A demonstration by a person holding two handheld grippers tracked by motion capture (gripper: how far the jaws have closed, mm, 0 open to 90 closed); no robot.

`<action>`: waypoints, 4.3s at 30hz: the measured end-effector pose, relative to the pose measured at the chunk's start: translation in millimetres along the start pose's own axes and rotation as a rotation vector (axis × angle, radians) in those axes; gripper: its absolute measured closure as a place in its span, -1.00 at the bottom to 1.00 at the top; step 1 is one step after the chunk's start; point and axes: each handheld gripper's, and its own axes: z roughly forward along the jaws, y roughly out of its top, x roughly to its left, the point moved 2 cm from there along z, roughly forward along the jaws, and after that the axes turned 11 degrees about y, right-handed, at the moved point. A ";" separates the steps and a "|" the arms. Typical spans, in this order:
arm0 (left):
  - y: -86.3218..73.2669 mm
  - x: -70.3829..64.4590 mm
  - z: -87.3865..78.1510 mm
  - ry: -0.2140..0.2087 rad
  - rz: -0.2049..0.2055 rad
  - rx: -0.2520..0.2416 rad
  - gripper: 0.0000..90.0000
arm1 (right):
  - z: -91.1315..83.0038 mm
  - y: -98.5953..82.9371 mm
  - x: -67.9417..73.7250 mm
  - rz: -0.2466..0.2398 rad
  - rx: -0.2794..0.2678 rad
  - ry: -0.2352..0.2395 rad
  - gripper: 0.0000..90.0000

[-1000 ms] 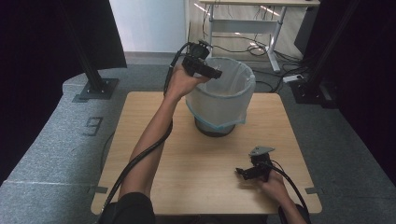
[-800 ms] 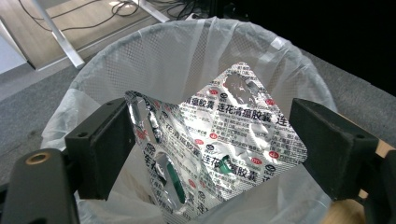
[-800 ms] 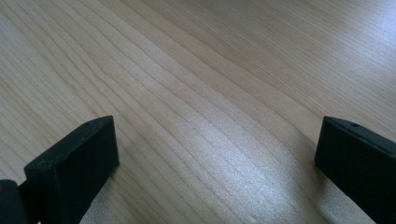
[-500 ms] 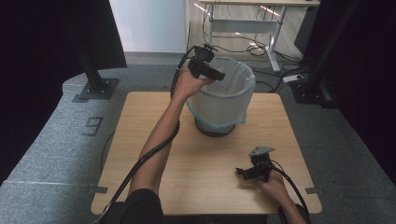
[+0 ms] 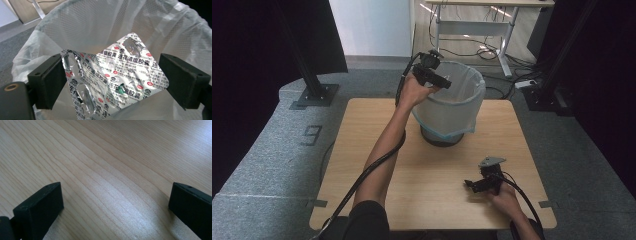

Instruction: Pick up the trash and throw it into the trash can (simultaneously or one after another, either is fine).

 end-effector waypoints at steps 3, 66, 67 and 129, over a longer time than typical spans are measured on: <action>-1.2 0.7 -0.2 -0.010 0.004 -0.003 -0.84 | 0.0 0.0 0.0 0.000 0.001 0.001 -1.00; -66.8 30.2 -73.0 -0.007 0.048 -0.141 -0.92 | 0.0 0.0 0.0 -0.001 0.001 0.001 -1.00; -68.4 30.9 -74.2 -0.006 0.047 -0.141 -0.92 | 0.0 0.0 0.0 -0.001 0.000 0.001 -1.00; -203.0 74.4 -94.6 0.013 0.009 -0.157 -0.91 | -0.2 0.1 0.1 -0.002 0.002 0.000 -1.00</action>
